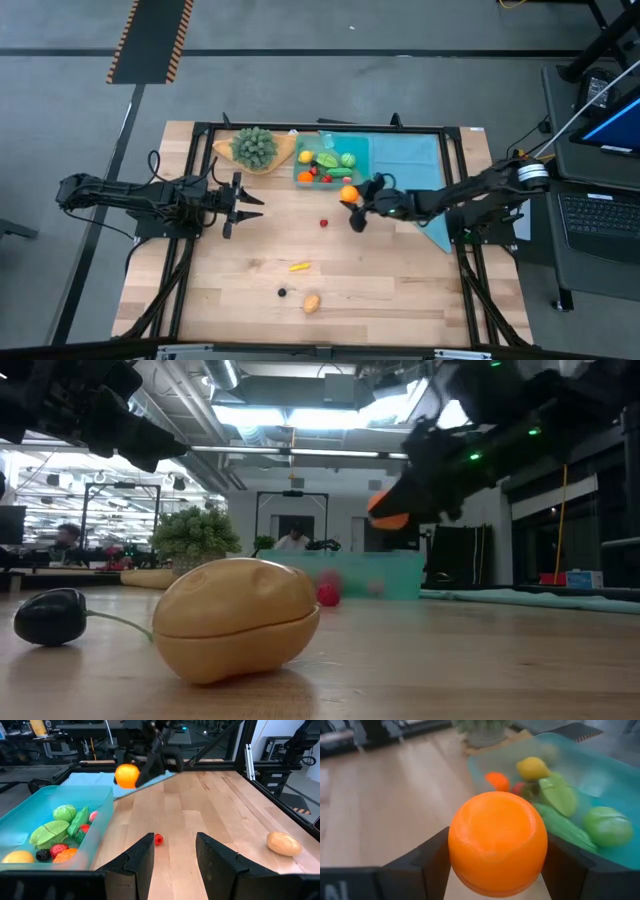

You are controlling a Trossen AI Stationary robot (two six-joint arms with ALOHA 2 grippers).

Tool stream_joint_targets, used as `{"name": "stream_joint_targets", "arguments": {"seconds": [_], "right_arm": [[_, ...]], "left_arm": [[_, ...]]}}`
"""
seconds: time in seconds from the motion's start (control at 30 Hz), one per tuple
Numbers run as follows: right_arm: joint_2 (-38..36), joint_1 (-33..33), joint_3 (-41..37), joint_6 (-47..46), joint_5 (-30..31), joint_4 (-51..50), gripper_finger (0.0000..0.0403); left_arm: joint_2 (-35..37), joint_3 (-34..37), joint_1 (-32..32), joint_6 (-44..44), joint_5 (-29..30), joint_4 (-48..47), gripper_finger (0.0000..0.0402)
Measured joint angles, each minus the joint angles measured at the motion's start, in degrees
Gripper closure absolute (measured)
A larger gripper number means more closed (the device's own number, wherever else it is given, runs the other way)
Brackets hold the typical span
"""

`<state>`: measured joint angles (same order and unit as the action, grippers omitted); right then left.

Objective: Pick and placing Produce into tupperware
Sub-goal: Put the orange into the blue bin

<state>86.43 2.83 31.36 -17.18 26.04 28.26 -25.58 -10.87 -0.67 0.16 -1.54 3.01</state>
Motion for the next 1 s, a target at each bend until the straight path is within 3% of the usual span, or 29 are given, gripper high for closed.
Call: {"name": "stream_joint_targets", "arguments": {"seconds": [0.27, 0.57, 1.0], "right_arm": [[-12.82, 0.23, -10.53, 2.31, -0.23, 7.99, 0.0152], [-24.69, 0.50, -13.88, 7.04, -2.00, 8.99, 0.0149], [-37.18, 0.48, -14.07, 8.55, -2.16, -1.92, 0.0152]], "left_arm": [[0.02, 0.00, 0.00, 0.39, -0.02, 0.02, 0.0264], [0.02, 0.00, 0.00, 0.35, 0.00, 0.20, 0.0264], [0.02, 0.00, 0.00, 0.33, 0.00, 0.23, 0.0264]]}}
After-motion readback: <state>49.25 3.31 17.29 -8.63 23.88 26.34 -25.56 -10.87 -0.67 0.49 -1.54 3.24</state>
